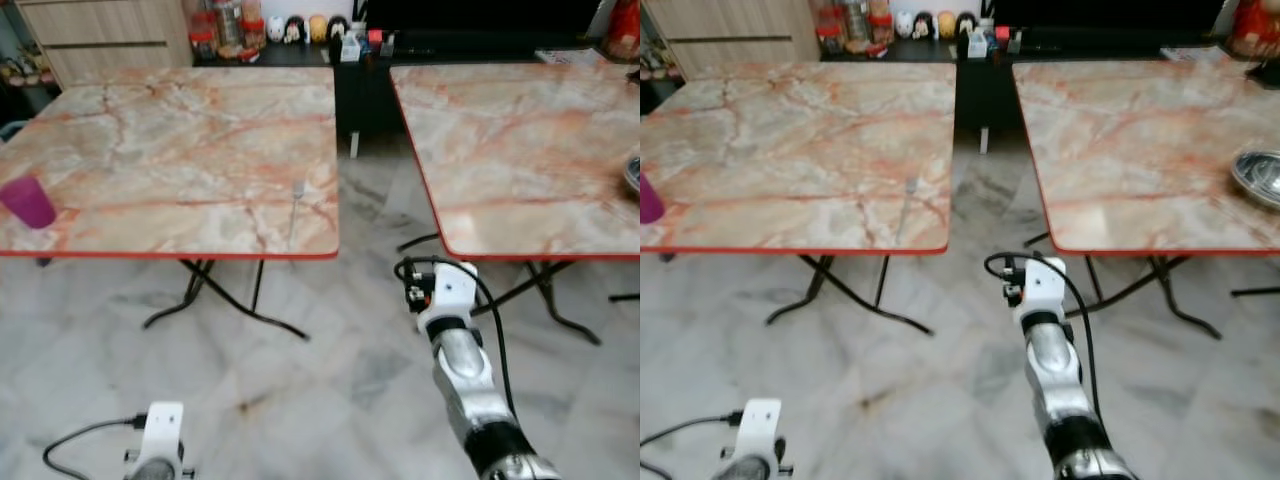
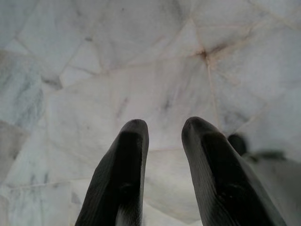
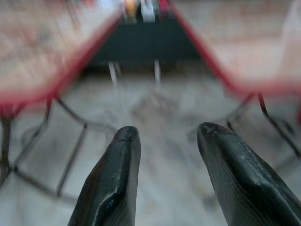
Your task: Setting the table
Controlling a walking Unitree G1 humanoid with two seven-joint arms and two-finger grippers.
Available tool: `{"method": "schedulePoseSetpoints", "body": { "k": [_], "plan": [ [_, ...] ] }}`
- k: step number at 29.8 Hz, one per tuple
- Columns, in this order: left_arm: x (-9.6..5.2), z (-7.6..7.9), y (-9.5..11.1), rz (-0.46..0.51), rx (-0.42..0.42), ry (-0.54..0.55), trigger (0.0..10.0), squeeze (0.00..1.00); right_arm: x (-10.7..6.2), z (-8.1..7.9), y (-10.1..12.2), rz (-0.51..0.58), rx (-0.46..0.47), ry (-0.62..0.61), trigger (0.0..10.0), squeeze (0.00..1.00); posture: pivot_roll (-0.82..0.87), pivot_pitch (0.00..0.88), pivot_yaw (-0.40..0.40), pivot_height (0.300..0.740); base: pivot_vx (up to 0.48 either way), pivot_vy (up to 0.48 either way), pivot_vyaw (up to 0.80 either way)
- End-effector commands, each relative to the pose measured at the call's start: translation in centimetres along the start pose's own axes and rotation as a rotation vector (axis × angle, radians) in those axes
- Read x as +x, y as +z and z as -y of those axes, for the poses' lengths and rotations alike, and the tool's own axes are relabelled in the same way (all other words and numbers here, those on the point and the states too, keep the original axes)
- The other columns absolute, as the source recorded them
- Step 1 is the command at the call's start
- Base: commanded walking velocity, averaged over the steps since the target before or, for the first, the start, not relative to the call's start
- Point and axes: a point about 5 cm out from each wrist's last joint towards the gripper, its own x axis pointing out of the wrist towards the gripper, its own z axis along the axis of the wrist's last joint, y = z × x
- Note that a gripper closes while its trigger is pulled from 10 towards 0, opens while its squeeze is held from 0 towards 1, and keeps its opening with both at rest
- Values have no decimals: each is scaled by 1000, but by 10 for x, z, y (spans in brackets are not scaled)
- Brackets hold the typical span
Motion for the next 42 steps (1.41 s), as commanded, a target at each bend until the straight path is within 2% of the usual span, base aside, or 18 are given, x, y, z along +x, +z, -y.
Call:
{"method": "schedulePoseSetpoints", "body": {
  "k": [1, 3, 4, 6, 8, 10, 14, 18, 20, 29, 33, 42],
  "plan": [
    [1, -4, 4, 6, 7, 7, 10000, 0, -2, -3, -12, -64, 22, 18, 10000, 0, -7, 91, 9, 740, 0, 480, 0],
    [1, -4, 5, 7, 7, 5, 10000, 0, -6, 0, -23, -124, 27, 11, 10000, 0, -7, 90, 7, 740, 0, 388, 0],
    [1, -3, 5, 4, 5, 2, 10000, 0, -12, 4, -37, -201, 33, -5, 10000, 0, -4, 90, 6, 740, 0, 311, 0],
    [1, -3, 5, 3, 5, 1, 10000, 0, -14, 5, -41, -221, 37, -9, 10000, 0, -4, 90, 6, 740, 0, 311, 0],
    [1, -2, 5, 7, 11, -1, 10000, 0, -24, 8, -59, -316, 38, -16, 10000, 0, 3, 91, 8, 740, 0, 0, 0],
    [1, -2, 6, 8, 15, -2, 10000, 0, -27, 9, -64, -346, 38, -20, 10000, 0, 3, 90, 8, 740, 0, 0, 0],
    [2, -1, 6, 10, 30, -14, 10000, 0, -66, 14, -110, -587, 86, -61, 10000, 0, 14, 90, 10, 740, 0, 0, 0],
    [2, -2, 6, 15, 30, -9, 10000, 0, -78, 10, -121, -637, 98, -48, 10000, 0, 12, 95, 11, 740, 0, 0, 0],
    [1, -4, 4, 2, 28, 4, 10000, 0, -96, 7, -136, -715, 95, -47, 10000, 0, 11, 101, 13, 740, 0, 0, 0],
    [1, -5, 3, 2, 25, 6, 10000, 0, -99, 8, -139, -716, 120, -56, 10000, 0, 5, 105, 17, 740, 27, 0, 0],
    [1, -5, 3, 4, 24, 7, 10000, 0, -95, 10, -135, -699, 153, -76, 10000, 0, 10, 104, 14, 740, 261, 0, 0],
    [1, -6, 1, 0, 26, 8, 10000, 0, -89, 7, -131, -683, 153, -63, 10000, 0, 19, 88, 16, 740, 295, 0, 0]
  ]
}}
